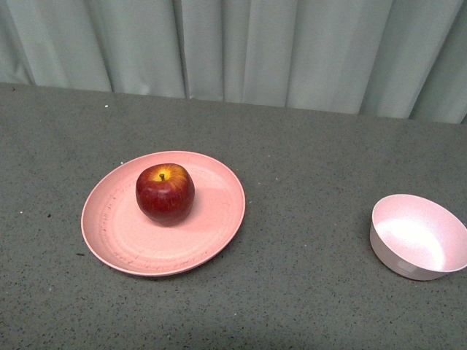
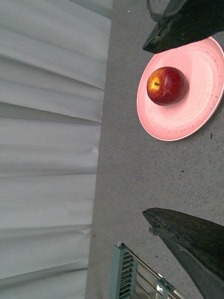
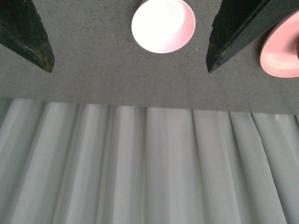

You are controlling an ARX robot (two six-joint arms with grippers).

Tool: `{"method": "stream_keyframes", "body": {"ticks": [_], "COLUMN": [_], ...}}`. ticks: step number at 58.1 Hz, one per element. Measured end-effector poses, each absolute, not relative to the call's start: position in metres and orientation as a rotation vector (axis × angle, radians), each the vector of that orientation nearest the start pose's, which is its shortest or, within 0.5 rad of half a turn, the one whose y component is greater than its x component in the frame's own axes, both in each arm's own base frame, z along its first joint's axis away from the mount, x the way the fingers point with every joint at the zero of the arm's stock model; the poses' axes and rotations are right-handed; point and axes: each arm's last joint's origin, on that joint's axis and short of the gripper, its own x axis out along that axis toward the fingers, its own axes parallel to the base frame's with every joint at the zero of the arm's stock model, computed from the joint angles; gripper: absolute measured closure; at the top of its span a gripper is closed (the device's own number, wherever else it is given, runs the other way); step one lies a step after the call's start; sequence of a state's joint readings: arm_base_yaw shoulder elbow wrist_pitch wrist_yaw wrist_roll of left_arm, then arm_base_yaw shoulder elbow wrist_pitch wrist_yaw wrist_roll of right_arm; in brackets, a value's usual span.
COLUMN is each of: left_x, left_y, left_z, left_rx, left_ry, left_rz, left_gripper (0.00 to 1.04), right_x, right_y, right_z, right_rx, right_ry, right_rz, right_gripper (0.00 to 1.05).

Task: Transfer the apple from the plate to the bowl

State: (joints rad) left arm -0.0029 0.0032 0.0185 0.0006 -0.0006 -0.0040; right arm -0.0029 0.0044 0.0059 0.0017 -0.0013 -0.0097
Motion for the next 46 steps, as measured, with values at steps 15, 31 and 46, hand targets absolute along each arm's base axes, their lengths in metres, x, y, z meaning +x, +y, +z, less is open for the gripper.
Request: {"method": "stream_keyframes", "body": {"ticks": [15, 31, 46], "left_x": [0.0967, 0.0967, 0.0967], "left_y": [-0.0003, -0.0003, -0.0003], "left_z": [0.1696, 0.1696, 0.1696], "left_rx": [-0.004, -0.004, -0.004], "left_ry": [-0.016, -0.016, -0.016], "left_rz": [-0.002, -0.002, -0.002], "left_gripper": [0.07, 0.07, 0.07], "right_x": [0.0976, 0.0976, 0.0976], "right_y": [-0.0002, -0.0002, -0.0003], "right_z": [0.1653, 0.1653, 0.1653], "right_rx": [-0.01, -0.01, -0.01], "right_ry": [-0.003, -0.003, -0.003], "right_rz": [-0.002, -0.002, -0.002], "right_gripper": [0.09, 0.09, 0.09]}}
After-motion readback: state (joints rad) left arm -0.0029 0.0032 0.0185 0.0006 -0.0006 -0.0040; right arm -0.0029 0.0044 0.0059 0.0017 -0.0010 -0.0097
